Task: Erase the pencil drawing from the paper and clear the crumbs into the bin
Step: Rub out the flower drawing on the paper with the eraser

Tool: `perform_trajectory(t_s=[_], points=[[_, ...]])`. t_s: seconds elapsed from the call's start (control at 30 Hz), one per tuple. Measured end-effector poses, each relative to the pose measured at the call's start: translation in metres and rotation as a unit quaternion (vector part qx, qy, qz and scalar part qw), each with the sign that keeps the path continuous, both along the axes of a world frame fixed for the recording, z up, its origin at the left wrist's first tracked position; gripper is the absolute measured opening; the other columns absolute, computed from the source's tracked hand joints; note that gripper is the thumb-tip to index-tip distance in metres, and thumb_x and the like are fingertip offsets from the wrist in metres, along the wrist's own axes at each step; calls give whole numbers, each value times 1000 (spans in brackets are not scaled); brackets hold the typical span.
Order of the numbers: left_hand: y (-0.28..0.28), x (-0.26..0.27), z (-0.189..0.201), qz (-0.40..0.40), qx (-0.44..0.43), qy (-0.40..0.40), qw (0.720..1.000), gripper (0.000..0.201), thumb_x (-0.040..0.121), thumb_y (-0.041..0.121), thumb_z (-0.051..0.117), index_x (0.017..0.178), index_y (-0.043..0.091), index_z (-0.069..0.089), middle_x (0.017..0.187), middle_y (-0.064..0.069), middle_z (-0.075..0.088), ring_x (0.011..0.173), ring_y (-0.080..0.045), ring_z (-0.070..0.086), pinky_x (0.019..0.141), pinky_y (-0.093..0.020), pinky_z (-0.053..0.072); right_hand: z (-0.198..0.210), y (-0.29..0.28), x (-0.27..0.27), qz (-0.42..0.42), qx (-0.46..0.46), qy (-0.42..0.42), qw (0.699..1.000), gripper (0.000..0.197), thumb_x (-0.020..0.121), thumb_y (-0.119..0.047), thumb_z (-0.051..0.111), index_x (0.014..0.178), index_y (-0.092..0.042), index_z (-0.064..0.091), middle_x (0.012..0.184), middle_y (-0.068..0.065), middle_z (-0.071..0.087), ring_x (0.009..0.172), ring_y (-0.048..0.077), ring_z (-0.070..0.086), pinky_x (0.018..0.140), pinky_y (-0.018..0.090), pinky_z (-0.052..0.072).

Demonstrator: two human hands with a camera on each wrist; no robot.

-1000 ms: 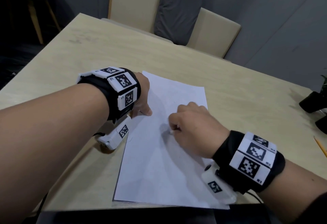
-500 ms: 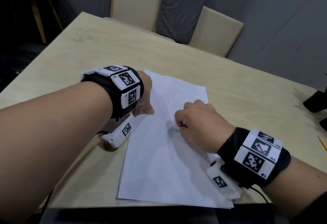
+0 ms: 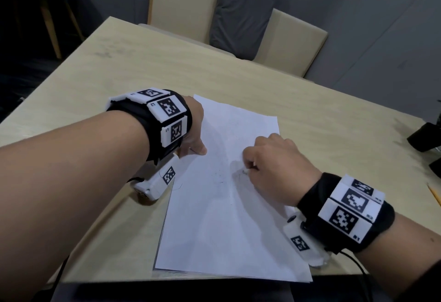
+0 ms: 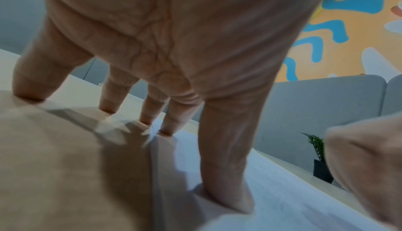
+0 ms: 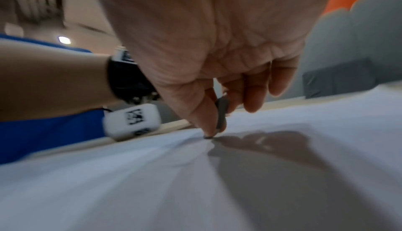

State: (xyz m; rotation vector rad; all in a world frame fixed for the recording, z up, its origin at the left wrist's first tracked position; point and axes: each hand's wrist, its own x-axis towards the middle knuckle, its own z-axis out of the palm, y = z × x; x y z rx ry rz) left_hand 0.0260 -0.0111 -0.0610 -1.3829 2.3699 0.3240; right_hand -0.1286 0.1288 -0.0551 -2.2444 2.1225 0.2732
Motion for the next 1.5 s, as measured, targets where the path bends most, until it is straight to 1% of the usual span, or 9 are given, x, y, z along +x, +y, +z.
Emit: perform_trajectory(t_s=[0.1, 0.3, 0.43, 0.57, 0.7, 0.83, 0.97, 1.33, 1.5], points=[[0, 0, 0, -2, 3, 0, 1000, 59, 75, 66, 72, 108, 17, 73, 113, -1, 69, 68, -16, 51, 51, -26, 36, -6, 9, 21, 70, 5, -38, 997, 12, 93, -27, 48, 88, -26, 59, 93, -4, 51, 92, 22, 39, 81, 35, 33], [0, 0, 1, -1, 7, -3, 1000, 55, 77, 64, 72, 106, 18, 74, 103, 1, 67, 63, -14, 47, 51, -26, 35, 2, 0, -3, -9, 0, 9, 1000, 13, 91, -26, 47, 88, -24, 59, 93, -3, 52, 95, 24, 42, 82, 35, 32], [-2, 0, 0, -4, 4, -3, 1000, 59, 76, 67, 71, 107, 17, 73, 111, -1, 69, 62, -14, 48, 51, -26, 35, -5, 10, 14, 68, 9, -29, 997, 11, 92, -25, 48, 88, -23, 59, 92, -4, 51, 92, 23, 40, 79, 35, 33], [1, 0, 1, -5, 7, -6, 1000, 54, 80, 64, 69, 107, 17, 74, 105, 3, 68, 58, -8, 45, 48, -25, 31, -1, -2, -2, 8, -9, 2, 1000, 8, 90, -25, 50, 87, -23, 58, 91, -4, 51, 93, 24, 42, 77, 34, 29], [-1, 0, 0, -6, 12, -1, 1000, 56, 79, 64, 70, 108, 16, 74, 101, 1, 65, 57, -9, 44, 48, -25, 31, -7, 9, 5, 57, 9, -26, 998, 9, 90, -24, 51, 86, -23, 58, 90, -5, 52, 91, 22, 41, 75, 33, 30], [0, 0, 0, -9, 9, -6, 1000, 56, 78, 65, 70, 108, 17, 73, 104, 0, 66, 59, -11, 44, 49, -26, 32, -3, 3, -1, 23, -6, -17, 1000, 8, 89, -22, 52, 87, -23, 59, 90, -4, 52, 92, 23, 42, 78, 34, 33], [-2, 1, -1, -7, 8, 12, 1000, 52, 76, 65, 72, 99, 19, 68, 94, -1, 55, 57, -14, 41, 49, -26, 32, -5, 8, 3, 55, 13, -31, 998, 8, 90, -22, 52, 86, -23, 59, 90, -6, 52, 91, 22, 42, 81, 35, 37], [-1, -2, 0, -8, 9, 0, 1000, 54, 79, 64, 70, 107, 18, 72, 106, 1, 67, 59, -11, 44, 49, -26, 33, -3, -1, -6, 12, -5, -21, 1000, 8, 90, -23, 53, 87, -23, 60, 88, -6, 52, 92, 22, 42, 78, 33, 32], [-5, 3, -3, -4, 14, 26, 1000, 54, 76, 64, 73, 103, 17, 75, 96, 2, 66, 56, -11, 43, 48, -25, 32, -7, 5, 1, 41, 5, -34, 999, 8, 88, -21, 52, 86, -23, 59, 87, -6, 52, 90, 22, 43, 80, 34, 37]])
